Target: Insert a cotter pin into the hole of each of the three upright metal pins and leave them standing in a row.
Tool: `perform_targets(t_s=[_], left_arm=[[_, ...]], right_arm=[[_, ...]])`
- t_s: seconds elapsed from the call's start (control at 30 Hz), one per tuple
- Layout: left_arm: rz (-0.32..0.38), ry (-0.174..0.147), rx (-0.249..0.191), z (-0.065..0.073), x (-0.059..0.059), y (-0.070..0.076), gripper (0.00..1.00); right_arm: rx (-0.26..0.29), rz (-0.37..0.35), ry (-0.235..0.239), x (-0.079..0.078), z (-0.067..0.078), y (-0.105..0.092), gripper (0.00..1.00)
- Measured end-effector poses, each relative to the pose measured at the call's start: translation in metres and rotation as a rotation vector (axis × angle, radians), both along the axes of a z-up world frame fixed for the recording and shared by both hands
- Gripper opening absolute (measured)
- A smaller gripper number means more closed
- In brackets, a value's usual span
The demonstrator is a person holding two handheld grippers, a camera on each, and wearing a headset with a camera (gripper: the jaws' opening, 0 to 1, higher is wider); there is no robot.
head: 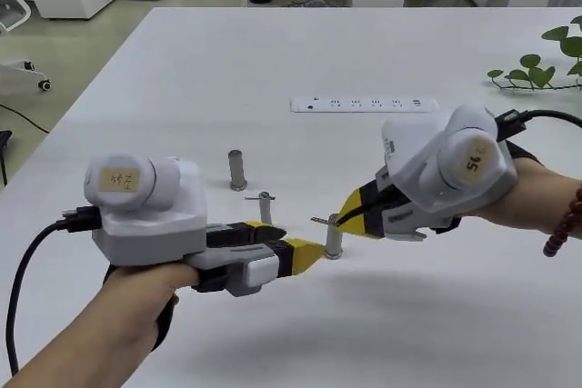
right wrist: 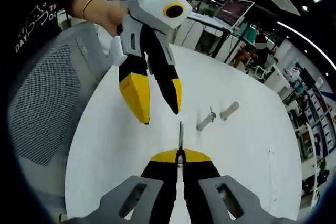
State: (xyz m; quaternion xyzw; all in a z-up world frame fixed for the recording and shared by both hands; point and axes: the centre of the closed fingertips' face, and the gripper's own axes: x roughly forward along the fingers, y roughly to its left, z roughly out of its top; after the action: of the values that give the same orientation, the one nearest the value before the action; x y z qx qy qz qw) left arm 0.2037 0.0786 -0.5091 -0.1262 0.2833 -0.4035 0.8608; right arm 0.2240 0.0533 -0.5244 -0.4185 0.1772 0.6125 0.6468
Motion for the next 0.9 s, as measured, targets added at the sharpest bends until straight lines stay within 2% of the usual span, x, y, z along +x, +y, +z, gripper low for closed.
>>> perform_targets(t_s=[0.13, 0.37, 0.53, 0.73, 0.9], left_arm=[[0.007, 0.021, -0.045, 0.003, -0.001, -0.003, 0.30], [-0.001, 0.047, -0.090, 0.004, -0.002, -0.005, 0.24], [-0.005, 0.055, -0.127, 0.008, -0.004, -0.008, 0.19], [0.003, 0.060, -0.137, 0.008, -0.004, -0.007, 0.14], [0.014, 0.064, -0.125, 0.006, -0.004, -0.004, 0.09]], right_arm=[[0.000, 0.023, -0.002, -0.008, -0.001, 0.005, 0.00], [0.013, 0.045, 0.011, -0.018, 0.001, 0.014, 0.00], [0.014, 0.059, 0.004, -0.022, 0.003, 0.018, 0.00], [0.022, 0.056, -0.002, -0.024, 0.004, 0.021, 0.00], [0.026, 0.055, -0.010, -0.025, 0.005, 0.022, 0.00]])
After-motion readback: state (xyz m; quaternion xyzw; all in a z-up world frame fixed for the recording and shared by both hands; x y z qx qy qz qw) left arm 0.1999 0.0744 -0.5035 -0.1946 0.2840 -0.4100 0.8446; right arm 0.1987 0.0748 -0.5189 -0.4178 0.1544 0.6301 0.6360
